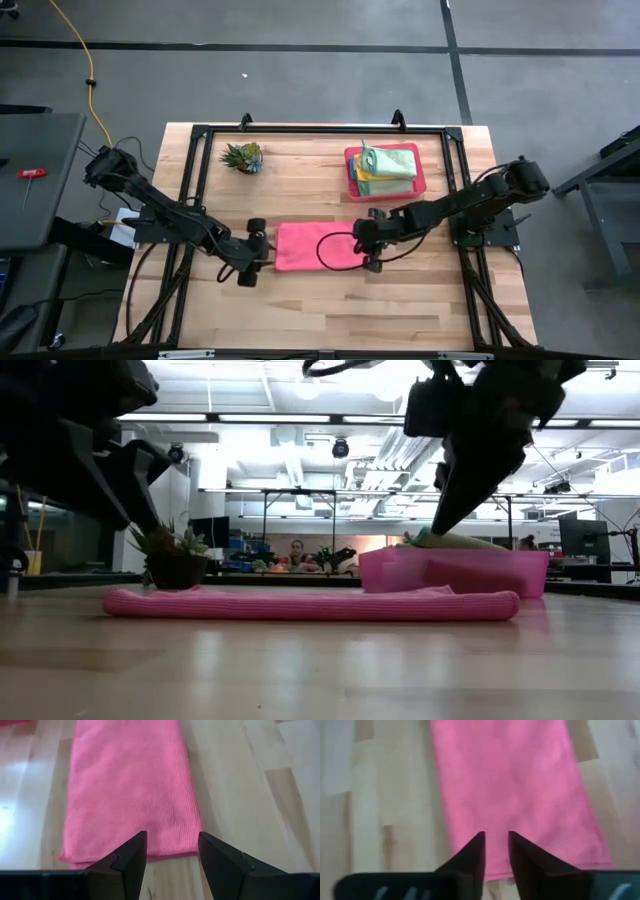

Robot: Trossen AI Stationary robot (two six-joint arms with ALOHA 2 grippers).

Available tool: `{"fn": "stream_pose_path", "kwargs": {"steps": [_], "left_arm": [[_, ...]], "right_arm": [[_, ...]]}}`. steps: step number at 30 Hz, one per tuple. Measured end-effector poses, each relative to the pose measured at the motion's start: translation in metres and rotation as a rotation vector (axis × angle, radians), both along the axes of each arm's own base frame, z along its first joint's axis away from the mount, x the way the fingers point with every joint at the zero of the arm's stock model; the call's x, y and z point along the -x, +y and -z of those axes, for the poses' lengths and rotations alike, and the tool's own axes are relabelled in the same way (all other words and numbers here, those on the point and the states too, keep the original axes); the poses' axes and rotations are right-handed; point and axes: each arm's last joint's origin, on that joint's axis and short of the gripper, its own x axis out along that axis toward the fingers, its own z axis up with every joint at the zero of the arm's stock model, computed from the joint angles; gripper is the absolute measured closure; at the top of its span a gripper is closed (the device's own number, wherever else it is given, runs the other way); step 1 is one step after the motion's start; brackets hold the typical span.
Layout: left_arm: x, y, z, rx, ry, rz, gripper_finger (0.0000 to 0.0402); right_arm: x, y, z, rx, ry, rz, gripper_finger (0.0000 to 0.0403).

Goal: Fold microfiber towels
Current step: Fold the pink microfiber cloth

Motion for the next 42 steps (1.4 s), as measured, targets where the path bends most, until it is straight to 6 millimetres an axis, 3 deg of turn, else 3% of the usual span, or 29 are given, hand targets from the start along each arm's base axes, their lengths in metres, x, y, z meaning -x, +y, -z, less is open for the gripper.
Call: {"fn": "stream_pose_path", "kwargs": {"steps": [7,12,20,33,42], "left_arm": [[-0.011,-0.009,0.004,0.007,0.034,0.027,0.0234],[-0.025,-0.016,0.014,-0.011,0.086,0.037,0.0234],[-0.038,-0.024,0.034,-0.024,0.172,0.041,0.0234],[-0.032,-0.024,0.041,0.015,0.255,-0.003,0.0236],[-0.032,-0.025,0.041,0.014,0.263,0.003,0.0304]], "right_arm": [[0.007,0.018,0.000,0.023,0.012,-0.091,0.0231],[0.007,0.029,0.005,0.052,0.005,-0.167,0.0195],[0.006,0.032,0.007,0.099,-0.007,-0.159,0.0192],[0.007,0.031,0.008,0.104,-0.004,-0.159,0.0192],[-0.001,0.049,0.029,0.122,-0.004,-0.396,0.0192]]}}
